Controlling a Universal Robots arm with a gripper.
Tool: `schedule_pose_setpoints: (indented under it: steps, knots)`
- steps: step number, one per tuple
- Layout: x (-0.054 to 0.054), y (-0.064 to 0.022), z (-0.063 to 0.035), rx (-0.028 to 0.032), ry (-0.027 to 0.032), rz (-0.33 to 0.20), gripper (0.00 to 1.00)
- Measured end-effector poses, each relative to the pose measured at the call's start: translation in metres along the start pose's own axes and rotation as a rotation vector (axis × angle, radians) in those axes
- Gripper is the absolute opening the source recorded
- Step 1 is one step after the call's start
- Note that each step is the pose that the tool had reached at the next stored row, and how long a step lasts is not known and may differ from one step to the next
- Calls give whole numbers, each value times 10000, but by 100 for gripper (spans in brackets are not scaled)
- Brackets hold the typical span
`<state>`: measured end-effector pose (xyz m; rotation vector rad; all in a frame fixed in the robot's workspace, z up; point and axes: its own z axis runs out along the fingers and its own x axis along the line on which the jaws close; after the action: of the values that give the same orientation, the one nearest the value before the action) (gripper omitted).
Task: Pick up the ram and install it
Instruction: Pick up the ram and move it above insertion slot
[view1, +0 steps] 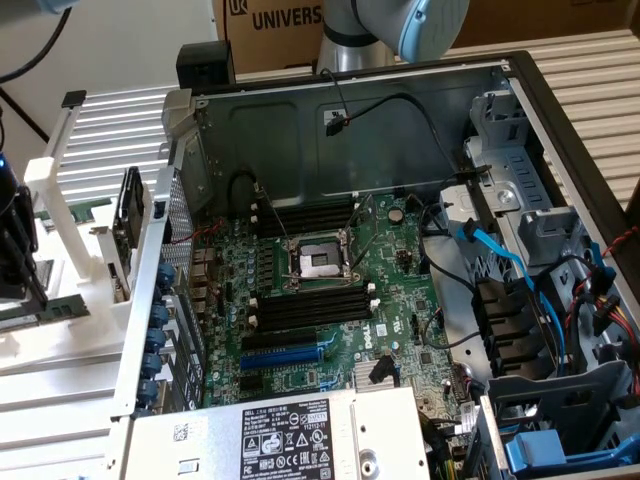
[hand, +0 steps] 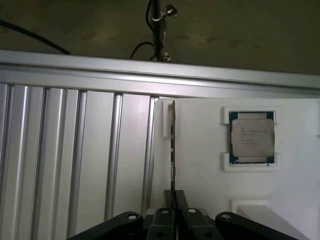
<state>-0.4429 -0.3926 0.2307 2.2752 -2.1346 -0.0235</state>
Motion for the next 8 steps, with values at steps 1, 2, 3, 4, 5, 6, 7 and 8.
schedule_pose_setpoints:
  steps: [1,2,3,4,5,6,7,8]
  knots:
    - [0,8,-27,2,1,-1,12]
    - [-1,15,-62,4,1,-1,12]
    - [-2,24,-103,5,1,-1,12]
    - [-2,33,-138,5,2,-1,12]
    - [-2,40,-175,5,4,-1,12]
    - [-3,46,-208,6,6,0,12]
    - [-3,52,-244,5,10,1,12]
    - [-3,57,-279,3,14,2,12]
